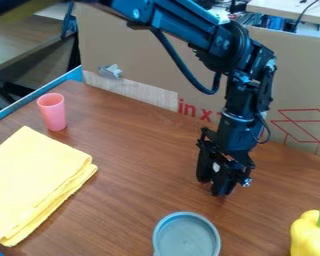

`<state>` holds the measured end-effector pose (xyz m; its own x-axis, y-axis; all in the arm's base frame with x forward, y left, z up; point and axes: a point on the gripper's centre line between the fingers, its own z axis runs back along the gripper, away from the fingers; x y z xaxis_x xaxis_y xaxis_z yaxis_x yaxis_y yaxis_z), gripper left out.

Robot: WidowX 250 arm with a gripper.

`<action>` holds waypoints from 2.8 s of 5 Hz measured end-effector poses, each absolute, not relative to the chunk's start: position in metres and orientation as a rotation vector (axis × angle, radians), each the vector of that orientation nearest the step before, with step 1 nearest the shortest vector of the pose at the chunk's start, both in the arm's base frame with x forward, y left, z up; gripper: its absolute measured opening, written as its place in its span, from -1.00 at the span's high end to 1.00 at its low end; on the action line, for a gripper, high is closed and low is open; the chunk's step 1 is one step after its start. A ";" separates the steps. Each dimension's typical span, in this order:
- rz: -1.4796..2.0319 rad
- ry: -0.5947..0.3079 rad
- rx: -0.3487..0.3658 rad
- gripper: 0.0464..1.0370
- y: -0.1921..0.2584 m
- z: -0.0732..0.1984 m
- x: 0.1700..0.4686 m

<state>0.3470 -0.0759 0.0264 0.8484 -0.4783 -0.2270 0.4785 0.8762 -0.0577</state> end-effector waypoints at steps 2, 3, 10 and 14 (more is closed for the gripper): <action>-0.350 0.059 -0.049 -0.03 -0.040 0.106 0.322; -0.216 0.048 -0.015 -0.03 -0.008 0.119 0.319; 0.105 0.305 0.109 -0.03 0.138 0.028 0.336; 0.182 0.184 0.065 -0.95 0.126 0.071 0.341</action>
<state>0.3413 0.1257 0.0707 0.9668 0.1854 -0.1761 -0.1735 0.9815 0.0808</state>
